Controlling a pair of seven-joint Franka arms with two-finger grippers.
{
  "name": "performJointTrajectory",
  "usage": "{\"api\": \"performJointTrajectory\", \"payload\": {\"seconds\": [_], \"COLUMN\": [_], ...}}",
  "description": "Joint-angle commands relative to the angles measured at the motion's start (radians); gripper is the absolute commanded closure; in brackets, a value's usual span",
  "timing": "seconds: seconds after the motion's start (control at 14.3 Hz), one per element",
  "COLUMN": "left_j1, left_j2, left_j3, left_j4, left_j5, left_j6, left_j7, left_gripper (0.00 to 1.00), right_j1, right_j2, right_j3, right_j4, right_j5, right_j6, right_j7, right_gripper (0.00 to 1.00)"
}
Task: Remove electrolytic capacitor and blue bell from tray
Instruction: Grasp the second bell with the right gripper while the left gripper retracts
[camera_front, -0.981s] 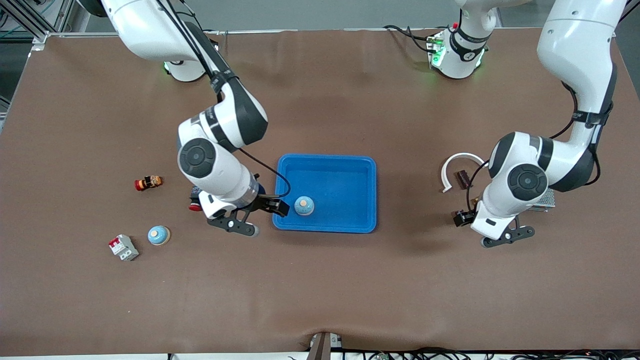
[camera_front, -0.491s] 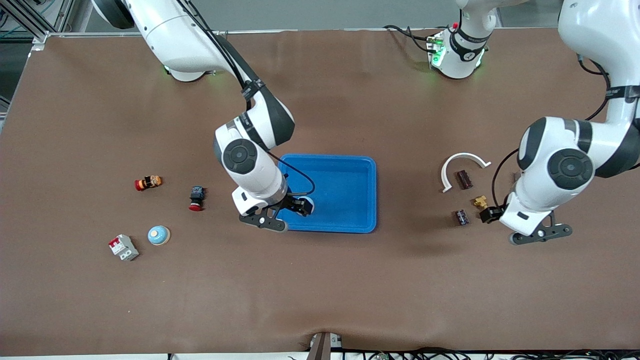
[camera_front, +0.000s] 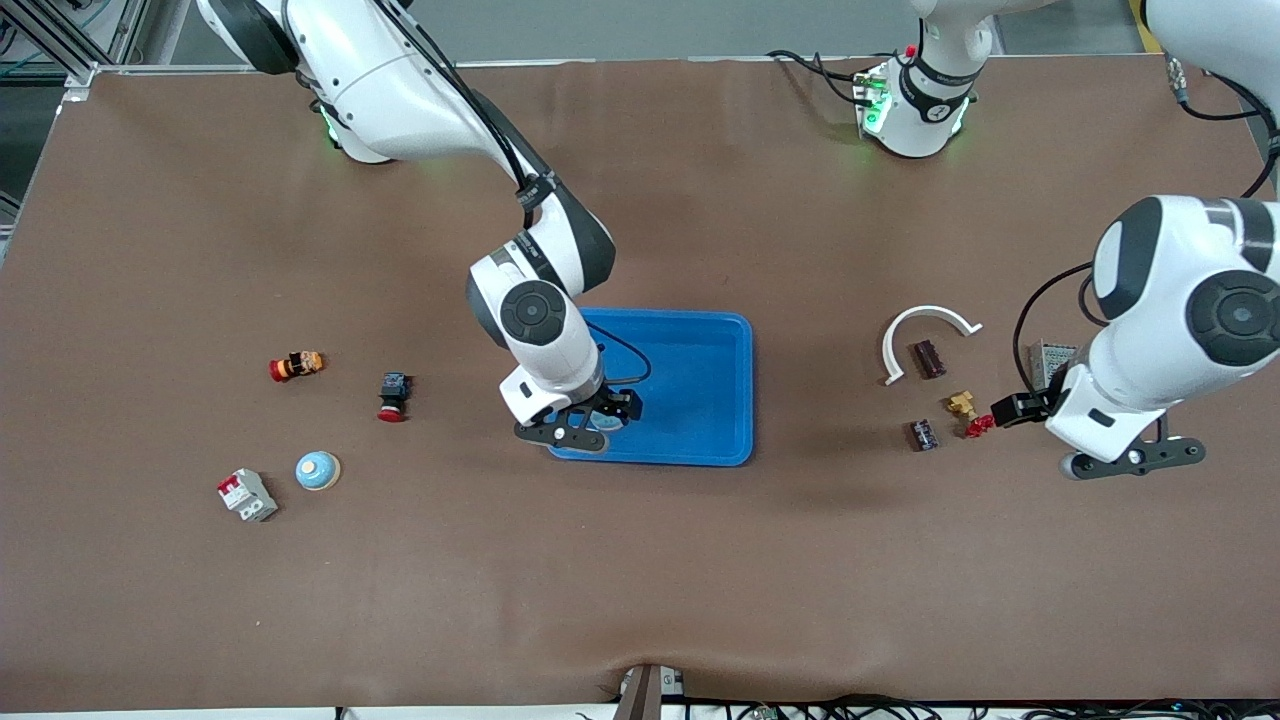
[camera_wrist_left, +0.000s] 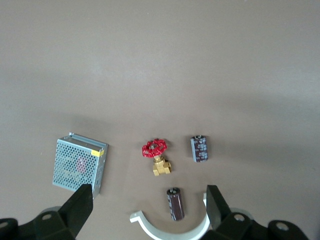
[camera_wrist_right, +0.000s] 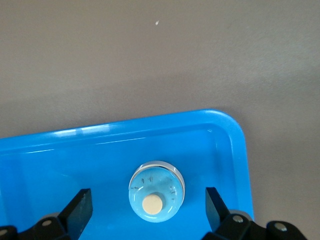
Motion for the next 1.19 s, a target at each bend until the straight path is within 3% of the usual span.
{"api": "performJointTrajectory", "payload": {"seconds": [0.0, 0.77, 1.12], "left_j1": [0.004, 0.010, -0.071], "left_j2": [-0.003, -0.176, -0.285], "left_j3": [-0.007, -0.001, 0.097], "left_j4": [0.077, 0.096, 0.082], "left_j5": [-0.040, -0.109, -0.152], "left_j6": [-0.102, -0.276, -0.335], "left_j7": [0.024, 0.145, 0.202], "left_gripper": [0.00, 0.00, 0.00], "right_j1": [0.026, 0.049, 0.048], "right_j2": [0.029, 0.078, 0.087], "right_j3": [-0.011, -0.011, -0.011], "right_j4": [0.011, 0.008, 0.006], "right_j5": [-0.022, -0.059, -0.096], "right_j6": [0.012, 0.056, 0.061], "right_j7": [0.019, 0.019, 0.018], "right_gripper": [0.00, 0.00, 0.00]}}
